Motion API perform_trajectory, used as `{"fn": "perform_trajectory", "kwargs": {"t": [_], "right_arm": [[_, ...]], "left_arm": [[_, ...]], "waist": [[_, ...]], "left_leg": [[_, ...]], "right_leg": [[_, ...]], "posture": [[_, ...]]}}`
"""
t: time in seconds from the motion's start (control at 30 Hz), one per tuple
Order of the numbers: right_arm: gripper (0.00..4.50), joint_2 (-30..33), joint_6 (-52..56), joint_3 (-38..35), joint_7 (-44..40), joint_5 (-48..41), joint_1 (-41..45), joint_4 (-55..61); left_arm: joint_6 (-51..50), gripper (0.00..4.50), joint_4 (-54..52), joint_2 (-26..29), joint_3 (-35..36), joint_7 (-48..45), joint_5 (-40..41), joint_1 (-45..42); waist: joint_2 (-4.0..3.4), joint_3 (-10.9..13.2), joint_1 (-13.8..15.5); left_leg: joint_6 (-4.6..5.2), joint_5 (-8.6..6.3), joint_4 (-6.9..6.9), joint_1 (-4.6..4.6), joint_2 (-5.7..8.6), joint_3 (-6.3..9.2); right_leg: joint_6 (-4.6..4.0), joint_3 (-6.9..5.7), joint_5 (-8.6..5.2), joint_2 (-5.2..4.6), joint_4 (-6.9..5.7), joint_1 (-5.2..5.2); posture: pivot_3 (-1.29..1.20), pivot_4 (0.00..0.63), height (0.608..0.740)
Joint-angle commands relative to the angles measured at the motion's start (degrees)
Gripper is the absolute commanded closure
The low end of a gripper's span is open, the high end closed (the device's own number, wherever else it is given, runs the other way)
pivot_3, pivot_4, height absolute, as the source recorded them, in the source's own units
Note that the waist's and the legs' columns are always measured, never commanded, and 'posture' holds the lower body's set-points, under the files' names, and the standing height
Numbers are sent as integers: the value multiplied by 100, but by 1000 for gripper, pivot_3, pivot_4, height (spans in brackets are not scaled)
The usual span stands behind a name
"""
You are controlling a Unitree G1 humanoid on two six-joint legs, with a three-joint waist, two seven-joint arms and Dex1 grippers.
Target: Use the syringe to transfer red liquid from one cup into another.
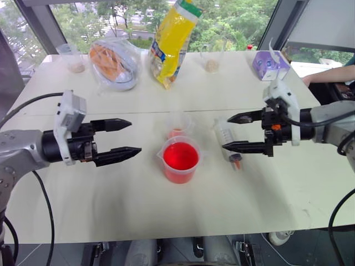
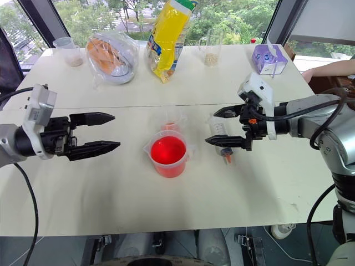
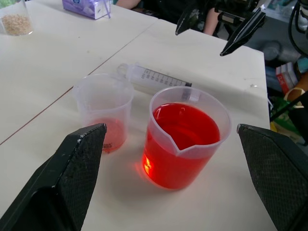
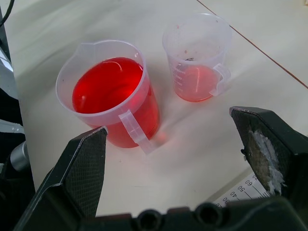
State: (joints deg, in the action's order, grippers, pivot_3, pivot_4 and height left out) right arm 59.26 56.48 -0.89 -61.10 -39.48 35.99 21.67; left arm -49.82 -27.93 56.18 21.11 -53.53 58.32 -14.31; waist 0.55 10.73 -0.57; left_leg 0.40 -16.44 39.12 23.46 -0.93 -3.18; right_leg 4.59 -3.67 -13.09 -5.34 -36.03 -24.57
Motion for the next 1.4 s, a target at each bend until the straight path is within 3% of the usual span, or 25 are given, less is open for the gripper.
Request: {"fn": "perform_trajectory", "kwargs": {"t": [0.03,0.3,0.73,1.1,1.4], "right_arm": [[57,36,-92,-113,8,8,62,22],[57,48,-112,-71,122,153,53,-11],[57,-140,389,889,733,1114,800,-825],[57,-1328,2021,1839,1759,2047,2290,-2943],[57,-2032,2738,2208,2066,2179,2639,-3626]], "left_arm": [[81,0,-71,31,156,2,98,-67],[125,0,-50,-48,157,99,227,-199],[294,0,60,-224,-205,100,-32,-437],[570,0,79,-482,-502,123,-337,-493],[728,0,24,-702,-549,206,-492,-414]], "waist": [[0,0,0],[0,0,3],[1,0,-5],[0,0,-14],[0,0,-5]], "left_leg": [[0,0,0,0,0,0],[0,0,0,0,0,0],[0,1,2,-1,1,-1],[0,1,2,0,2,-4],[0,1,2,2,3,-3]], "right_leg": [[0,0,0,0,0,0],[1,0,0,0,0,0],[1,1,1,1,-3,0],[4,3,4,3,-7,-3],[6,3,5,3,-8,-2]], "posture": [[0,150,740],[0,150,740],[0,150,740],[0,150,740],[0,150,740]]}}
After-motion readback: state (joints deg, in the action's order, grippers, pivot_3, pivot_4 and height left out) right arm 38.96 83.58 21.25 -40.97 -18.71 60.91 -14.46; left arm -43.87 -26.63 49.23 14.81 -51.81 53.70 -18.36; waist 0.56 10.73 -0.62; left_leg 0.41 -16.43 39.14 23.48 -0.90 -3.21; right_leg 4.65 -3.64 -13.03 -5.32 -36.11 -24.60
